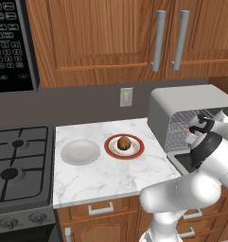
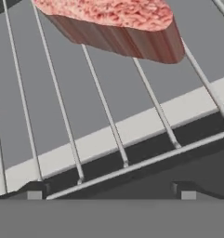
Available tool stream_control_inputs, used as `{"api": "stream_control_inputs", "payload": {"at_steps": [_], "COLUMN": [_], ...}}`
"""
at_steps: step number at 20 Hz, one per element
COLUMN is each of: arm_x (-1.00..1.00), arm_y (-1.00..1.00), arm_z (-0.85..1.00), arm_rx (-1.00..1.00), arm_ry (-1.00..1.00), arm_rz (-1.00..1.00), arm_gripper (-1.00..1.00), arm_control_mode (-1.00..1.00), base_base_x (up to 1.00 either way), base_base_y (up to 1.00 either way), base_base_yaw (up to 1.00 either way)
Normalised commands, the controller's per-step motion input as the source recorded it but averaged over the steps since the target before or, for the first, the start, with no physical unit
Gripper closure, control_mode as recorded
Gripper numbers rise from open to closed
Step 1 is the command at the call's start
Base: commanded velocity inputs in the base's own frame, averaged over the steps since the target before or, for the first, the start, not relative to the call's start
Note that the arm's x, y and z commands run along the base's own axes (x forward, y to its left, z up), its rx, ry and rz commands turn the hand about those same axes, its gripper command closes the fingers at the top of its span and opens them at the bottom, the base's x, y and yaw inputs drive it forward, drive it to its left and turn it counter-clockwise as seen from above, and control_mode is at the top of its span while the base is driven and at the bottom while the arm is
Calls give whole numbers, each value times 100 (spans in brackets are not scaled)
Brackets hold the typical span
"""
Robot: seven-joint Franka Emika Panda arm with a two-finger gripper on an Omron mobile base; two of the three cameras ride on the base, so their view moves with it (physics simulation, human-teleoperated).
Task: Open the toaster oven door. Place the bread on the top rack in the toaster oven and place the steak on the bottom rack.
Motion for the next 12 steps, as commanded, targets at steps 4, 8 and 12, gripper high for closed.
{"api": "stream_control_inputs", "payload": {"at_steps": [4,8,12], "arm_x": [19,11,5], "arm_y": [14,10,7], "arm_z": [-21,-15,-26], "arm_rx": [0,0,0], "arm_ry": [-8,-7,-7], "arm_rz": [-15,-14,-13], "arm_gripper": [-100,-100,-100], "arm_control_mode": [-100,-100,-100], "base_base_x": [0,0,0], "base_base_y": [0,0,0], "base_base_yaw": [0,0,0]}}
